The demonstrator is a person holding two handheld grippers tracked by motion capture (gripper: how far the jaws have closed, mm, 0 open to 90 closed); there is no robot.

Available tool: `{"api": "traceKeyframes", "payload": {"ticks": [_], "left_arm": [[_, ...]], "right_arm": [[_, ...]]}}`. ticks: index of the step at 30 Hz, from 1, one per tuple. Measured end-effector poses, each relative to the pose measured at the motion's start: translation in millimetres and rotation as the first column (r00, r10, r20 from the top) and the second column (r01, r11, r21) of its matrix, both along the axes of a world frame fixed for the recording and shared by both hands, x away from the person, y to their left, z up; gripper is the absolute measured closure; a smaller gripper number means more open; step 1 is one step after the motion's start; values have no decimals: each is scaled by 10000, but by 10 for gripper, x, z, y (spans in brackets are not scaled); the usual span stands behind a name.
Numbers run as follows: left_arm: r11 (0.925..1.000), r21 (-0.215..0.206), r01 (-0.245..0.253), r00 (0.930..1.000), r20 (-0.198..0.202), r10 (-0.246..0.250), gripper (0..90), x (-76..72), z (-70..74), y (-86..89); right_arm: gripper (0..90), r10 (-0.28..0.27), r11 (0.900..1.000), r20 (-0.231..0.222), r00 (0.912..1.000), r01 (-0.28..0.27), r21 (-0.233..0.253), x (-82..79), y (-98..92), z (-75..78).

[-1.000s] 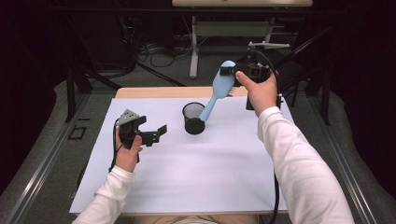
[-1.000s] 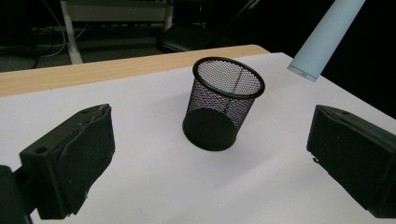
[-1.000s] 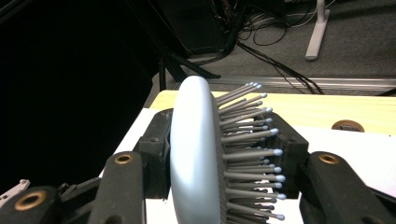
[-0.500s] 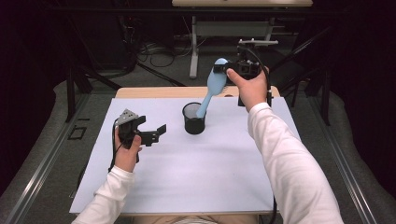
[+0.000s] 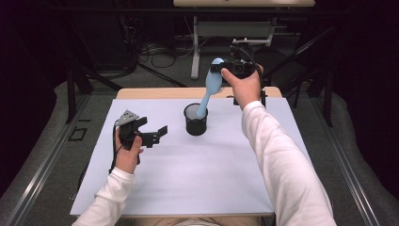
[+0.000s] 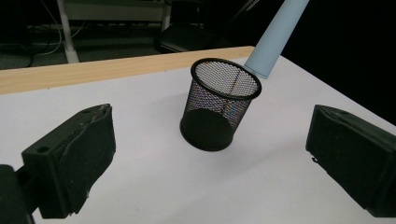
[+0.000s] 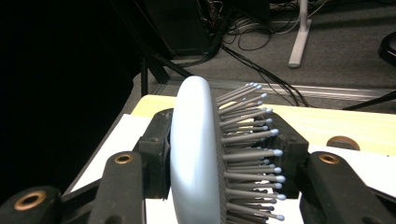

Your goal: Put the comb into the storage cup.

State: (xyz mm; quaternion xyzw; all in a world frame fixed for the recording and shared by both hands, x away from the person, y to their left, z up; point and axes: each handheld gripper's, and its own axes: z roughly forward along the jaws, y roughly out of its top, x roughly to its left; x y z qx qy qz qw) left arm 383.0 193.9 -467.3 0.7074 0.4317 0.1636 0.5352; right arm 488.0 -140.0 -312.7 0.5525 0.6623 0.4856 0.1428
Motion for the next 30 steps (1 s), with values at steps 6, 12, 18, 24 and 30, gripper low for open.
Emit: {"api": "traceKeyframes", "payload": {"ticks": [6, 12, 18, 24, 30], "left_arm": [[9997, 217, -93, 10000, -15, 93, 27, -1, 0, -1], [9991, 393, -140, 9999, 8, 140, 29, -5, 2, -2], [9985, 546, -105, 9999, -10, 106, 34, -5, 0, -7], [9986, 520, -65, 10000, -53, 68, 33, -4, 0, -3], [9988, 491, -53, 10000, -54, 56, 34, 1, -2, 5]], "right_arm": [[501, -14, 9999, 47, 10000, 14, -146, 25, 63, -15], [501, 84, 9994, 158, 9998, -79, -342, 37, 155, -31], [501, 82, 9985, 270, 9996, -68, -539, 54, 233, -42], [501, 115, 9978, 326, 9994, -93, -659, 74, 282, -67], [500, 96, 9963, 364, 9993, -65, -853, 93, 313, -104]]}}
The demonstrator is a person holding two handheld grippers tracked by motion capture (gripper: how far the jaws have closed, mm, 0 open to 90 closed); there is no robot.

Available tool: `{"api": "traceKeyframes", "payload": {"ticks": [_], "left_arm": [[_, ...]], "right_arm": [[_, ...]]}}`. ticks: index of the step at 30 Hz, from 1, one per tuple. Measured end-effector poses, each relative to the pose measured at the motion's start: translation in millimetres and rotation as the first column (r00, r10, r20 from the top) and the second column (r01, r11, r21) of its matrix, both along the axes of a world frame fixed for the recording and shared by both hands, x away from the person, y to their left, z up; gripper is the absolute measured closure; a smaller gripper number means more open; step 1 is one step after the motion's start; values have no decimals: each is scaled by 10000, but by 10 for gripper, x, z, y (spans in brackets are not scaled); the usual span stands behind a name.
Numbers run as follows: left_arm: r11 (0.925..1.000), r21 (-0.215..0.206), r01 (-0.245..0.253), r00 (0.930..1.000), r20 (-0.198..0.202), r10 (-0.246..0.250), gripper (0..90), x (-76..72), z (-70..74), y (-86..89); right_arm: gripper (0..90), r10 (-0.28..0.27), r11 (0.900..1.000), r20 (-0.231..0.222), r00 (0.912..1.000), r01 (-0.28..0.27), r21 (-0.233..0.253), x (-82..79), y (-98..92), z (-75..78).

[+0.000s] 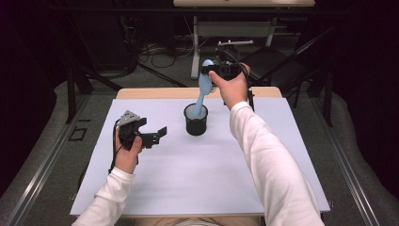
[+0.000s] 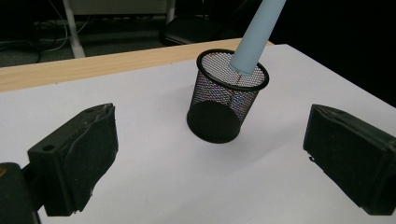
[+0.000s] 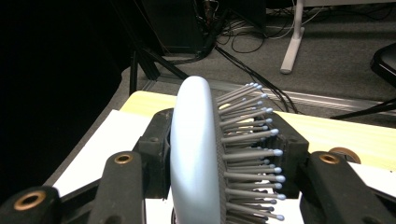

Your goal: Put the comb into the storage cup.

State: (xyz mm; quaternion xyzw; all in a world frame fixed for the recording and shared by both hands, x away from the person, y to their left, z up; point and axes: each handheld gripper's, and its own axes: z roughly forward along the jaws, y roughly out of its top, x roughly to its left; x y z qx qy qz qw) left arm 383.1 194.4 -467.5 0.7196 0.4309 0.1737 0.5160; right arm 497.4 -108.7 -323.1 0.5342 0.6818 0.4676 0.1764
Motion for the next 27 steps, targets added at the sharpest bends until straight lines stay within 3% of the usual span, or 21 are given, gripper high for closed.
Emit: {"api": "traceKeyframes", "payload": {"ticks": [27], "left_arm": [[10000, -41, -49, 10000, -52, 49, 34, 6, -2, 19]], "right_arm": [[496, -104, 9989, 0, 9999, 104, -457, 60, 53, -230]]}}
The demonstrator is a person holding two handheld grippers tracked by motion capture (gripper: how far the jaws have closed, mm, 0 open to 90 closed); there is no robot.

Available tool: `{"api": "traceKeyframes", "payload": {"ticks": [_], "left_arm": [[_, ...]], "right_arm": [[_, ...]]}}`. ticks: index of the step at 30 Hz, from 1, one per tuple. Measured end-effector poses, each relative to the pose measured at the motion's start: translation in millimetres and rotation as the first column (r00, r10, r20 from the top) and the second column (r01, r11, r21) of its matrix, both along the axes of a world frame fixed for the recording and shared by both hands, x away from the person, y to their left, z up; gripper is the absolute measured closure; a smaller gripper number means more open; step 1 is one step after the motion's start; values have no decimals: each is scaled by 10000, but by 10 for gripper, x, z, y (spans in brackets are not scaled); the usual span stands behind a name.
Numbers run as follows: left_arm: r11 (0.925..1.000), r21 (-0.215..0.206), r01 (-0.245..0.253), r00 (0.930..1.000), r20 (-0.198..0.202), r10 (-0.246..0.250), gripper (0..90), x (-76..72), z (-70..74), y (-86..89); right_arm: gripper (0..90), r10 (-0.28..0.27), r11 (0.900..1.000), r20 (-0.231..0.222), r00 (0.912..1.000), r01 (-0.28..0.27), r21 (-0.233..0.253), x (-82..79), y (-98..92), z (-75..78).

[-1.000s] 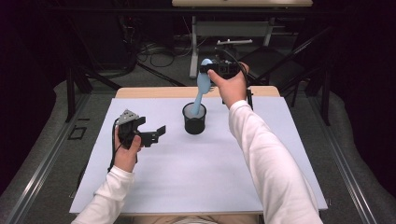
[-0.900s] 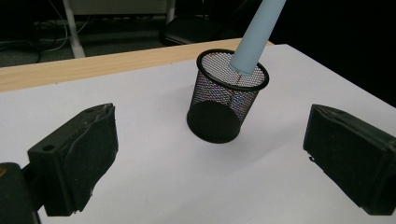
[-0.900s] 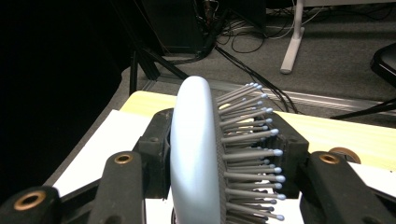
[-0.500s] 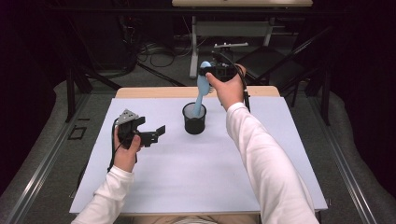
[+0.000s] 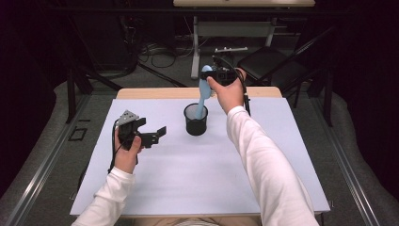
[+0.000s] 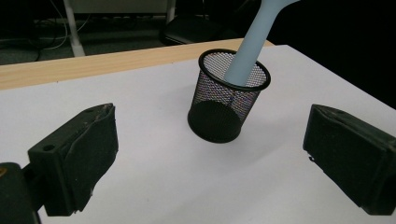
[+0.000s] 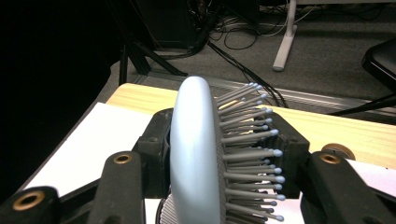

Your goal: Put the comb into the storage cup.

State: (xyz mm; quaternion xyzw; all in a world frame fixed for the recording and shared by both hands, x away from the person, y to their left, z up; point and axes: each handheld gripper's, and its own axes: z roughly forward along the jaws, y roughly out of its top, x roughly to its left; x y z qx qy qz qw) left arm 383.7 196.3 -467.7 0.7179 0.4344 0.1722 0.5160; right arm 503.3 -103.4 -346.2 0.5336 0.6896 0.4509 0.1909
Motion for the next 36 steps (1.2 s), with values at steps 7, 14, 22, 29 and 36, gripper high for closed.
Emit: {"api": "traceKeyframes", "payload": {"ticks": [7, 14, 22, 29, 36], "left_arm": [[10000, -35, -3, 10000, -13, 3, 35, 4, 1, 12], [10000, -87, -4, 10000, -19, 4, 35, 4, 0, 13], [9999, -131, -35, 10000, -26, 34, 35, 6, 1, 19], [9999, -146, -36, 10000, -49, 35, 35, 8, 0, 21], [9999, -143, -35, 10000, -64, 34, 35, 9, -3, 22]], "right_arm": [[495, -6, 9999, -85, 10000, 5, -126, 17, 10, -87], [495, 42, 9996, -121, 9999, -45, -276, 22, 42, -155], [495, 88, 9993, -167, 9998, -94, -358, 44, 58, -236], [495, 141, 9987, -257, 9996, -153, -481, 55, 90, -304], [495, 195, 9984, -258, 9995, -208, -528, 55, 113, -346]]}}
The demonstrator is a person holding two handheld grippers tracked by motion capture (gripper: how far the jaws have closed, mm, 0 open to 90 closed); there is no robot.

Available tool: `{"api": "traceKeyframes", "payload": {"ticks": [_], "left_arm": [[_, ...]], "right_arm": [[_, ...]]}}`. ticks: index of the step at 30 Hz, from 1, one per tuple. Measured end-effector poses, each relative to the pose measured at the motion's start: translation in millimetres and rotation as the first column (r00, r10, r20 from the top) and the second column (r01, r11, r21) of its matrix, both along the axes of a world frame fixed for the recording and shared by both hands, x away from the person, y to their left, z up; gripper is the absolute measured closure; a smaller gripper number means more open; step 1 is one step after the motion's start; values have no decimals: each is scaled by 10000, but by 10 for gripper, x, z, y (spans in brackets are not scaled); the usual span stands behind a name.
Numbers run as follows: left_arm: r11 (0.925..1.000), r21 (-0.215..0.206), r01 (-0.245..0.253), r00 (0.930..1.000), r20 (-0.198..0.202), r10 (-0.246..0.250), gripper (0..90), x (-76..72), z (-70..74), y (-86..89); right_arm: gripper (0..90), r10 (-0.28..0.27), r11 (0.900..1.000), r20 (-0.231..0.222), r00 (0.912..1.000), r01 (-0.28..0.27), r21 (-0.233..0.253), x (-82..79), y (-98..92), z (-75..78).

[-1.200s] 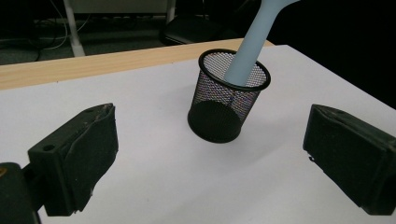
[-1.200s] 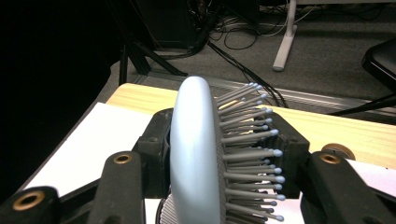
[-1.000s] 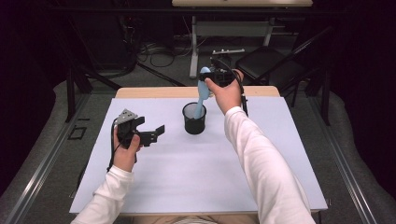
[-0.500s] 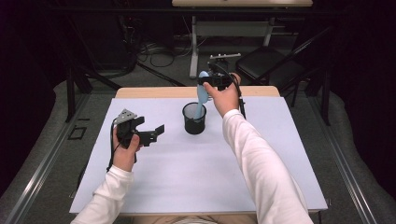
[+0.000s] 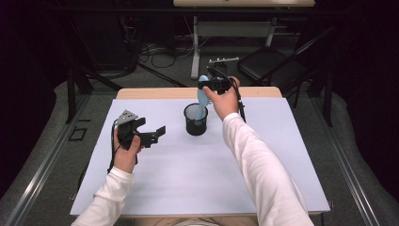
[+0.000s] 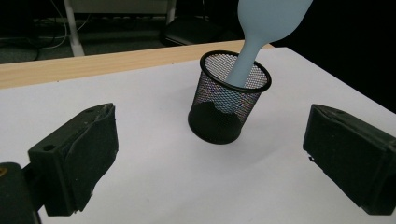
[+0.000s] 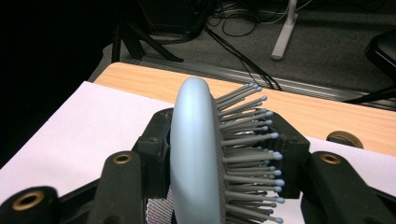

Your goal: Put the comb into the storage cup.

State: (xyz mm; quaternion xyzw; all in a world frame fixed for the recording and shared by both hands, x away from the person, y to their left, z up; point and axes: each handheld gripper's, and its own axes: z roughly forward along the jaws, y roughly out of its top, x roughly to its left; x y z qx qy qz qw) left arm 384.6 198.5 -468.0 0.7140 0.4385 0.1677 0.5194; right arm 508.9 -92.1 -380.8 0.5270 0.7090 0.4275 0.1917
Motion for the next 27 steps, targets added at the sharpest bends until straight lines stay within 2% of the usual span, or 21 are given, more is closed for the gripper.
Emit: {"api": "traceKeyframes", "payload": {"ticks": [27], "left_arm": [[10000, 23, -30, 10000, -40, 30, 35, 1, -8, -6]], "right_arm": [[493, 160, 9997, -157, 9997, -163, -208, 18, 44, -160]]}}
